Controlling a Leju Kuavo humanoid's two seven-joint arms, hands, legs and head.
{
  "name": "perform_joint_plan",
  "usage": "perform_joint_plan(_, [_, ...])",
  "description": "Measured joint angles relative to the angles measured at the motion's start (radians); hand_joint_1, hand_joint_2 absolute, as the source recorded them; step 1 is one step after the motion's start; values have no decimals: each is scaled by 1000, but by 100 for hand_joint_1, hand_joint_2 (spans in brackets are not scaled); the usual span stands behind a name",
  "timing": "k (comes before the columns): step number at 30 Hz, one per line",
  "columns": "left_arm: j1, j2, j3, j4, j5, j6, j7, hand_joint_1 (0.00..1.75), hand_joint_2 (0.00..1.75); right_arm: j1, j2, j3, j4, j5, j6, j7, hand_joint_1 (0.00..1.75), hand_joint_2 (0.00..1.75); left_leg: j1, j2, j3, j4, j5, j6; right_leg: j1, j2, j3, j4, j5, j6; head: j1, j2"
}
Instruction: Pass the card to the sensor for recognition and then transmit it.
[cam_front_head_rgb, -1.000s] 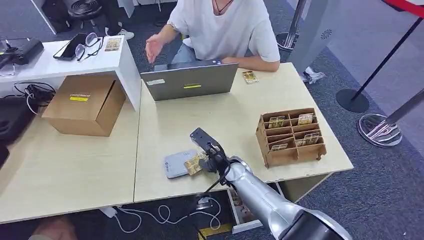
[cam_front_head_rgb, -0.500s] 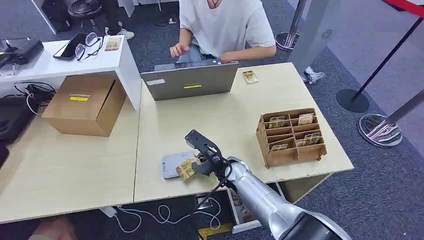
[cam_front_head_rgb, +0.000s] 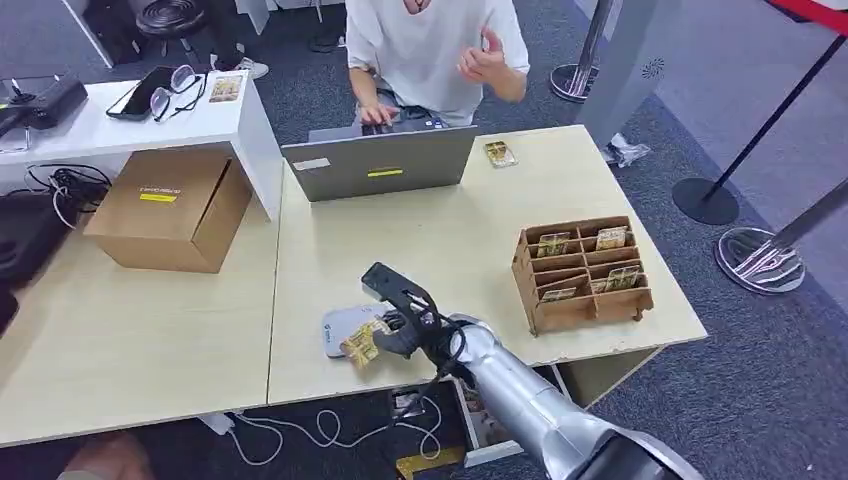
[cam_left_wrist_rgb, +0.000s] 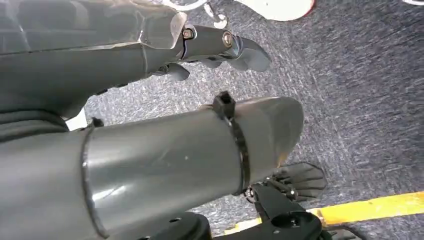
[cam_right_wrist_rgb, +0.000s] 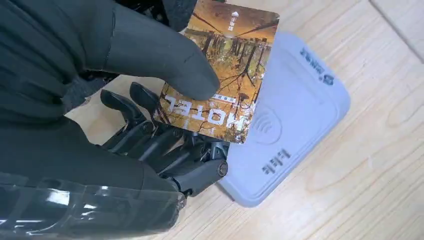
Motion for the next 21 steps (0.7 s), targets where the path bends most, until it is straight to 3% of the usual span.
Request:
perform_joint_plan(8, [19,15,0,0,-14,-15,-64,0,0,-26,-1,44,-63,-55,25,-18,175,175,0,0,0,0,0,0,0,0,0,0,0,0,0,0])
perform_joint_plan(21, [25,28,32,0,-6,-18,-48,0,0,-121,-7,56,-181,-152,-10,-76,175,175,0,0,0,0,1,-1,0,0,0,0,0,0,0,0])
